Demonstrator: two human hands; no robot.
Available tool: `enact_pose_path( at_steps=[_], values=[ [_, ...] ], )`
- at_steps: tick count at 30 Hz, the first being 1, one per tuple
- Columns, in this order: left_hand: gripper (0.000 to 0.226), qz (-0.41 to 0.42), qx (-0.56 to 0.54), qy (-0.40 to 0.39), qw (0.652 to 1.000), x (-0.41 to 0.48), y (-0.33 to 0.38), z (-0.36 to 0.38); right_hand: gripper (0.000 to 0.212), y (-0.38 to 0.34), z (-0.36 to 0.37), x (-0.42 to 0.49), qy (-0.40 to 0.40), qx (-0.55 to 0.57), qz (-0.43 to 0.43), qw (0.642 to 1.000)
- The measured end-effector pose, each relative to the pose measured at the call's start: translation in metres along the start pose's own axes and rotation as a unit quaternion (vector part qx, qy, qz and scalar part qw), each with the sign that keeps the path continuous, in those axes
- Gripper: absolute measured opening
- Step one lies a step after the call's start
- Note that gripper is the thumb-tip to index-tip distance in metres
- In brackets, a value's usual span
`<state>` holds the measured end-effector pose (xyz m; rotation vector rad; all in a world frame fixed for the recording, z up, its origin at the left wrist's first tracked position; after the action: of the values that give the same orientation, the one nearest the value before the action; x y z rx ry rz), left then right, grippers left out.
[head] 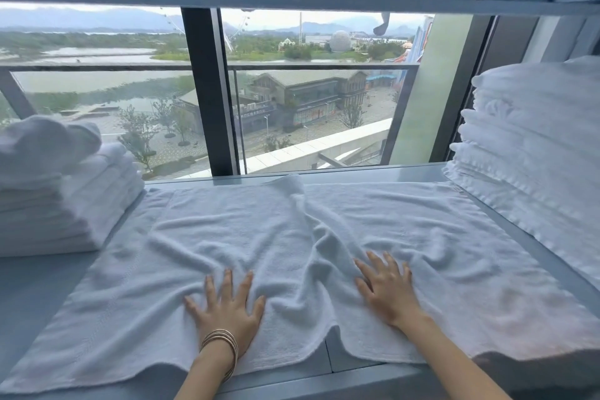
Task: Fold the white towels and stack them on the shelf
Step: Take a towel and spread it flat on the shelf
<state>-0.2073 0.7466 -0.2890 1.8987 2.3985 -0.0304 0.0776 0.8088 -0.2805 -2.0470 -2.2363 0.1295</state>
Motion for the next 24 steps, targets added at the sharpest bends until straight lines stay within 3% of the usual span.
enact_pose_path(
  at_steps=[17, 20, 24],
  values=[
    [0.097, -0.007, -0.026, 0.003, 1.000, -0.009, 0.023, -0.002, 0.082, 0.004, -0.003, 0.003, -0.009, 0.012, -0.039, 0.999],
    [0.095, 0.016, -0.027, 0.006, 1.000, -0.007, 0.002, -0.003, 0.059, -0.001, -0.005, 0.000, -0.021, 0.040, -0.050, 0.998],
    [0.089, 0.039, -0.025, 0.008, 0.999, 0.001, -0.052, -0.008, 0.061, -0.017, -0.010, -0.006, -0.019, 0.077, -0.095, 0.992]
  ],
)
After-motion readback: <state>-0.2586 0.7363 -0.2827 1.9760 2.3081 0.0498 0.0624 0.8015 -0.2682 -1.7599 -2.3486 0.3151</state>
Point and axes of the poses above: each hand's wrist, its own x-axis towards the middle knuckle, its own z-axis out of the palm, y = z × x, the point moved 3 cm from there along x, towards the middle knuckle, and after that the axes turned 3 degrees about z, right-handed, at the moved point
